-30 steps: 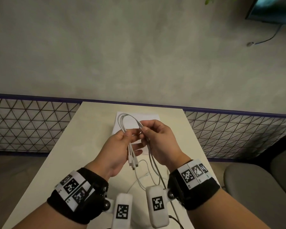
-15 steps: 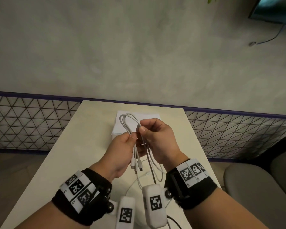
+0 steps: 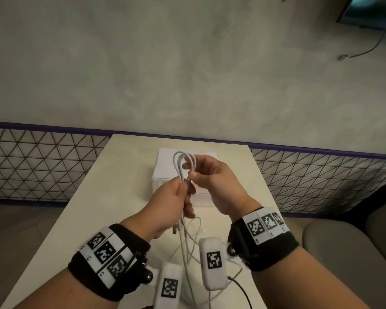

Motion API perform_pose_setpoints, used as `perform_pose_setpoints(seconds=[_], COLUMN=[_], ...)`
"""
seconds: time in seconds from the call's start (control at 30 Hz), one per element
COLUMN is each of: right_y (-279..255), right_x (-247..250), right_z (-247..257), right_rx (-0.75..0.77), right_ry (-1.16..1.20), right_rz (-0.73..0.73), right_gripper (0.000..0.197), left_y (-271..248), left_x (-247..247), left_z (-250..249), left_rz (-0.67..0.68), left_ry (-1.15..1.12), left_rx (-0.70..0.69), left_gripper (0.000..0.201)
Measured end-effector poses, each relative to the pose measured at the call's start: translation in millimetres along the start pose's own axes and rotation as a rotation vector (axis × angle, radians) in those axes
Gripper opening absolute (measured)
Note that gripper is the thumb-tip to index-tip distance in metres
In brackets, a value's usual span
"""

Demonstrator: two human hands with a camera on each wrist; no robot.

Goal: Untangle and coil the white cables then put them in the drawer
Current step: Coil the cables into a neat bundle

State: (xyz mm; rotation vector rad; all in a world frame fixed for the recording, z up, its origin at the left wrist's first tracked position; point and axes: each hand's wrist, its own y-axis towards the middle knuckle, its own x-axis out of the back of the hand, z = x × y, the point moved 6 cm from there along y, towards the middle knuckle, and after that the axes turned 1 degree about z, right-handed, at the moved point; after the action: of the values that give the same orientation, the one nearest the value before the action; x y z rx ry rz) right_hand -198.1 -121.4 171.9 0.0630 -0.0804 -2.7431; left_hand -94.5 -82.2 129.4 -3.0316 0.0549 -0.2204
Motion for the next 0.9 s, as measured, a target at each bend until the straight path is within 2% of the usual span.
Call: perform_pose_setpoints(seconds=[0.07,0.13,0.17,0.23,0.4,0.67,0.8,0.9], right_y=[2,4,6,9,8,9,9,6], right_x=[8,11,11,15,31,29,21,17], right_z=[16,31,37,39,27,34,37,27], right_rx=[0.069,0.15,0.171,0.155,0.08,0.133,0.184,0.206], right_ry=[-0.252,-0.528,-0.575,-0.495,-0.183,-0.167,-0.24,-0.186], right_rz=[-0.032,-0.051,-0.038,-0.046,-0.043,0.014,-0.016,-0.081], right_gripper=[0.038,0.032,0.024,0.014,0.014,0.019,0.02,0.018], left_y=[-1,-3,-5,-6,-5,-11,-11,-6], left_x=[-1,-4,-6,-8,-1,-18,-16,-9], left_z=[3,3,3,2,-1,-7,-8,-18], left_rz=[0.02,0.046,0.058,0.075,0.124,0.41,0.393,0.329], left_ry=[0.052,0.09,0.088,0.006,-0.374,-0.67,-0.578,-0.638], left_rx=[0.024,0.034,0.031,0.016,0.03,0.151,0.132,0.074], left_gripper=[0.029,0.029,0.029,0.031,0.037,0.05,0.035,0.031])
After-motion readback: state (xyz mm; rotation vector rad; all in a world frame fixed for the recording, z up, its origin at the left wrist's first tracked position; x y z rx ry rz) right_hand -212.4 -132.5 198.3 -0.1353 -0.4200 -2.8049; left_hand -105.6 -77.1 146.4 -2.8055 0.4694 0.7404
